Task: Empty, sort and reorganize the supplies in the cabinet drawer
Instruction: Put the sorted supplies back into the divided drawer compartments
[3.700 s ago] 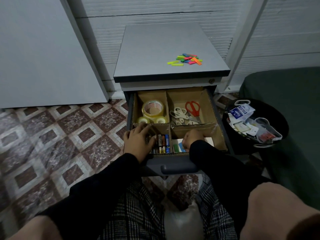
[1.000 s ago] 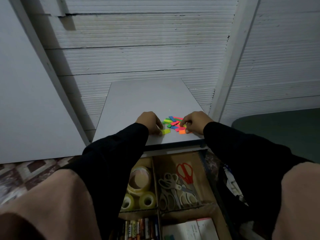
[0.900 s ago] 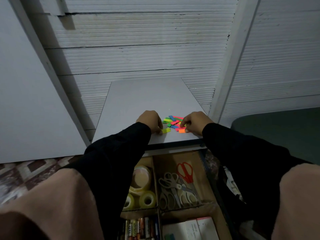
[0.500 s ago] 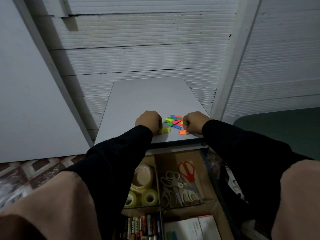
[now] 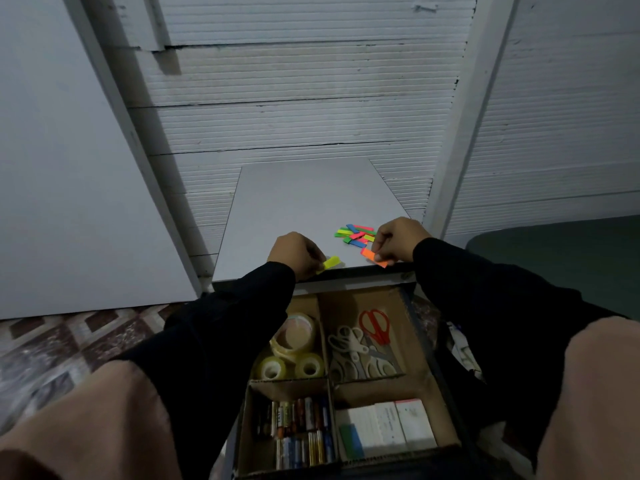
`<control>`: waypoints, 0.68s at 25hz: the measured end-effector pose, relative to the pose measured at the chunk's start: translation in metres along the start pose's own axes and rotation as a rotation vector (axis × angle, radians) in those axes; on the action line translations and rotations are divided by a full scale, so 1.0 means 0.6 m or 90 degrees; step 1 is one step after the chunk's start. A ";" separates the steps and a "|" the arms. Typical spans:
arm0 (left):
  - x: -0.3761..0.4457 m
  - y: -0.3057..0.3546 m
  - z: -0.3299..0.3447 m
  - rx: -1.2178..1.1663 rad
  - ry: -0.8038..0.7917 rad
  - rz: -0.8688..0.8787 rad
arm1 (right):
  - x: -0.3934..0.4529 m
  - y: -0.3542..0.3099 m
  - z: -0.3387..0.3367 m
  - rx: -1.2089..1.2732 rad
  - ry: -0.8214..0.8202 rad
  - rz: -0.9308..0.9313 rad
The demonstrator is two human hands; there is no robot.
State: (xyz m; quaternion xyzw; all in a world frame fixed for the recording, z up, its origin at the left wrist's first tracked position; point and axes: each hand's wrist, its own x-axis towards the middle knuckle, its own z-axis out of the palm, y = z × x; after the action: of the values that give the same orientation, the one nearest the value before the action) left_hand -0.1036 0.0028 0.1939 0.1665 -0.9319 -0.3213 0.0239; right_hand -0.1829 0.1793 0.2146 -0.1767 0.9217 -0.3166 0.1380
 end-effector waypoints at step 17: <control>-0.236 -0.100 0.082 -0.352 -0.098 -0.166 | -0.210 0.087 0.171 0.120 -0.160 0.231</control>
State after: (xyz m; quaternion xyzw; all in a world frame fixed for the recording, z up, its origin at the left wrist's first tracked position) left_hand 0.0403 0.0336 0.1272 0.2467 -0.7790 -0.5747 -0.0438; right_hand -0.0447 0.2149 0.1217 -0.0326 0.8802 -0.3468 0.3223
